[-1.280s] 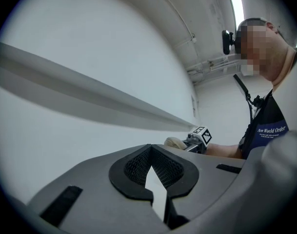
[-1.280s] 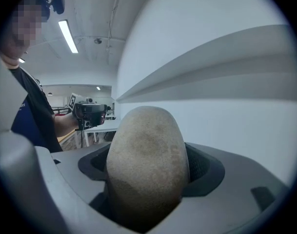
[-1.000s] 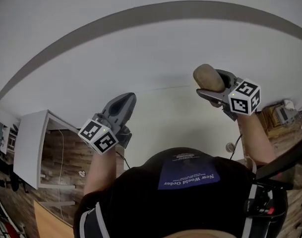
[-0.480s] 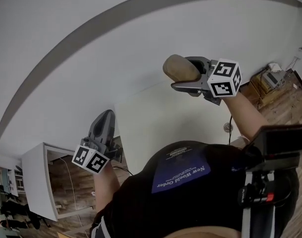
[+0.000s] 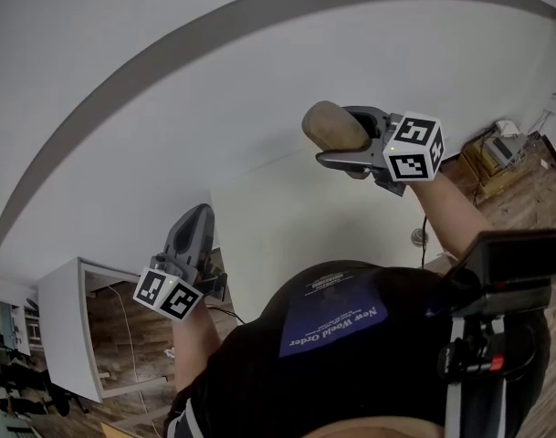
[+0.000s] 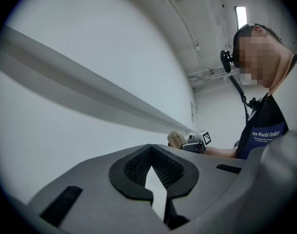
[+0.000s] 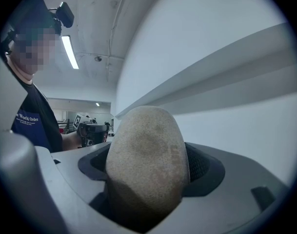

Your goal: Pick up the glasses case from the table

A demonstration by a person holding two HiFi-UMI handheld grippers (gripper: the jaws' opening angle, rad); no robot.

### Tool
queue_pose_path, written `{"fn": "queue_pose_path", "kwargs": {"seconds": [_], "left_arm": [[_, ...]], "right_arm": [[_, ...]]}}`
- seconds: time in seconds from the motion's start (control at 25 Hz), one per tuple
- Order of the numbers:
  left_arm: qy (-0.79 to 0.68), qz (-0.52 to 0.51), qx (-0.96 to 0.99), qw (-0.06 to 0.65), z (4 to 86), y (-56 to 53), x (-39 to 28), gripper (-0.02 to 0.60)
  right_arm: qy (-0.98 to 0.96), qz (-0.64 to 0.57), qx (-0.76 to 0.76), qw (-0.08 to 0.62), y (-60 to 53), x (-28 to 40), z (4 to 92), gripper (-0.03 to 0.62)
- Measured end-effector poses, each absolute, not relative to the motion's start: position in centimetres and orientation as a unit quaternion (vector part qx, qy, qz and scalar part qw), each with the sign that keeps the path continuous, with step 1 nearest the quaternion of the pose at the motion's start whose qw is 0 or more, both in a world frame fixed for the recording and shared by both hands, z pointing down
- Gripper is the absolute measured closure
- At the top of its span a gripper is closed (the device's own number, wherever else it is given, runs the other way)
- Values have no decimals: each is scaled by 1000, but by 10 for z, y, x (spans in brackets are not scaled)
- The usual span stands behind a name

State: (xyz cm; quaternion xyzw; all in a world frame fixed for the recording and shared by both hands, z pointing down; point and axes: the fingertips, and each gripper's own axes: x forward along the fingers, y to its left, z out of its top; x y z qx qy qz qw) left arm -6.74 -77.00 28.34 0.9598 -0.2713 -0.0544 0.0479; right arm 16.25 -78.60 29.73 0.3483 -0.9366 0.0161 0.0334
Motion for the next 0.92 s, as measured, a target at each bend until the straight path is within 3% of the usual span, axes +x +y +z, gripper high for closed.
{"fn": "queue_pose_path", "kwargs": {"seconds": [0.92], "left_arm": [[-275, -54, 959, 45, 285, -770, -68, 584]], "right_arm": [[-938, -1, 344, 40, -785, 162, 299, 191]]}}
